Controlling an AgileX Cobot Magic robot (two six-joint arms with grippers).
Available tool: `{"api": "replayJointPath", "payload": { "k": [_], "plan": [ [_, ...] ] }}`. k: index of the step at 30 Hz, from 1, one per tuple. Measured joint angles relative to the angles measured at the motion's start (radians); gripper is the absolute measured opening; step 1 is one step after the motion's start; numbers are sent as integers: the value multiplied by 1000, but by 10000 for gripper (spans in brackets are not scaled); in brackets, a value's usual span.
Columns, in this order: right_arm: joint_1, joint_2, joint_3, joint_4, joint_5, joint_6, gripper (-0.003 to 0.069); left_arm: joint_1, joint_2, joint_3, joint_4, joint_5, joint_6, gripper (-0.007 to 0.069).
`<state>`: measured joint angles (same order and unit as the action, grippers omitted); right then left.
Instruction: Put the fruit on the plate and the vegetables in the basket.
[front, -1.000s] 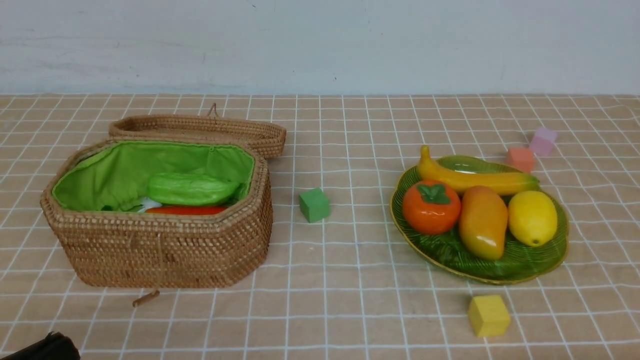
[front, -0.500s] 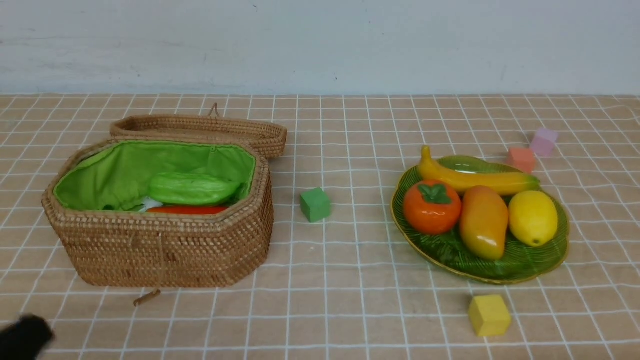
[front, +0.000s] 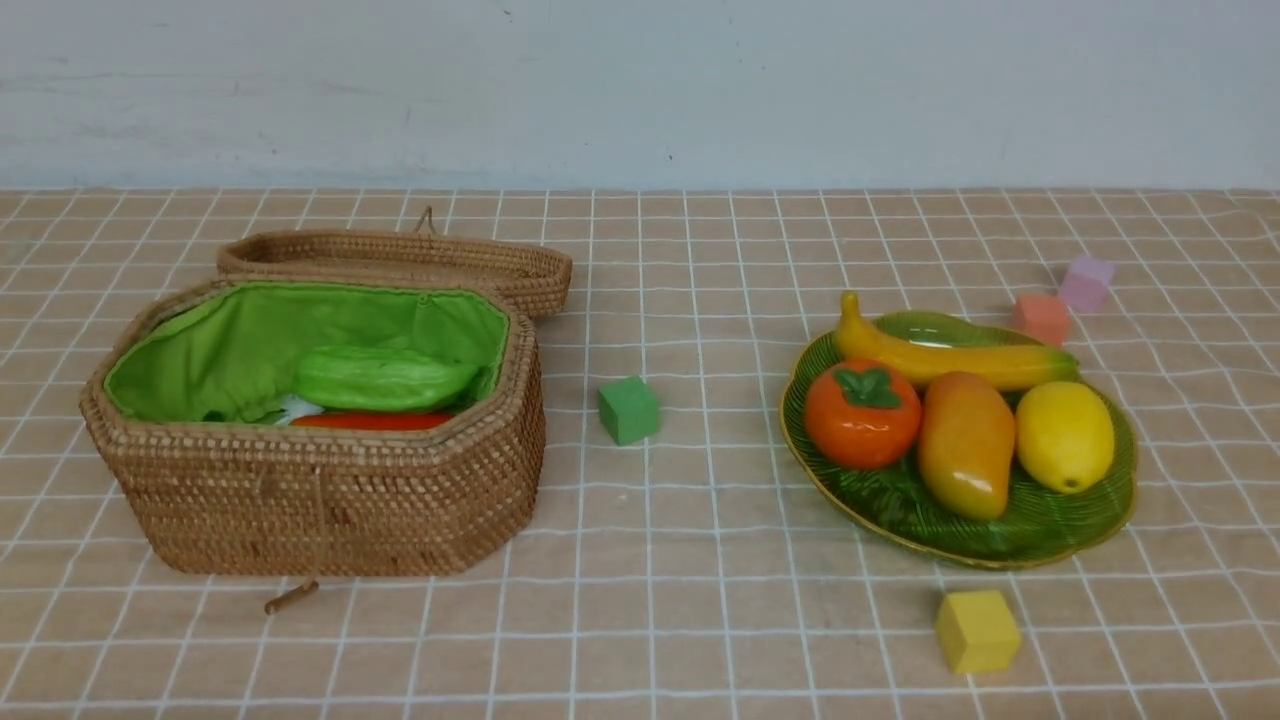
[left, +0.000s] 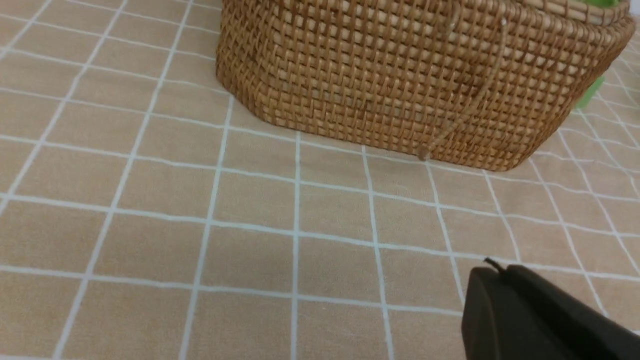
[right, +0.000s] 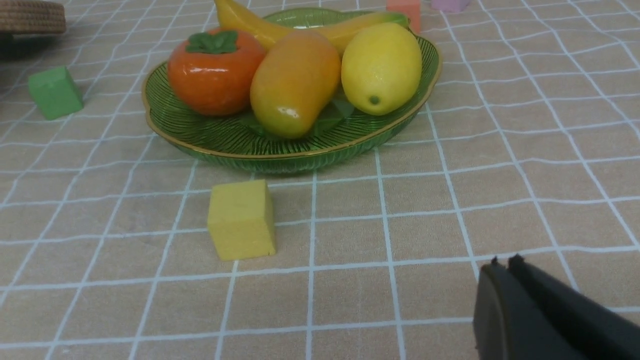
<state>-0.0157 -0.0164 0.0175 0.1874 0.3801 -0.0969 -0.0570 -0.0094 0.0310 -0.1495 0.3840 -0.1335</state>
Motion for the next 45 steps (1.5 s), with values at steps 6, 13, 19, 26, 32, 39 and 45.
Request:
{"api": "replayJointPath", "payload": {
  "k": [6, 13, 19, 26, 32, 39, 45],
  "plan": [
    [0, 0, 0, 0, 0, 0, 18, 0, 0, 0, -2, -1, 0, -13],
    [0, 0, 0, 0, 0, 0, 26, 0, 0, 0, -2, -1, 0, -13],
    [0, 0, 0, 0, 0, 0, 36, 0, 0, 0, -4, -2, 0, -13],
    [0, 0, 0, 0, 0, 0, 47, 0, 0, 0, -4, -3, 0, -12],
    [0, 0, 0, 0, 0, 0, 55, 0, 0, 0, -5, -3, 0, -8],
    [0, 0, 0, 0, 0, 0, 63, 0, 0, 0, -5, -3, 0, -2],
    [0, 0, 0, 0, 0, 0, 71, 0, 0, 0, -5, -3, 0, 2]
  ]
}}
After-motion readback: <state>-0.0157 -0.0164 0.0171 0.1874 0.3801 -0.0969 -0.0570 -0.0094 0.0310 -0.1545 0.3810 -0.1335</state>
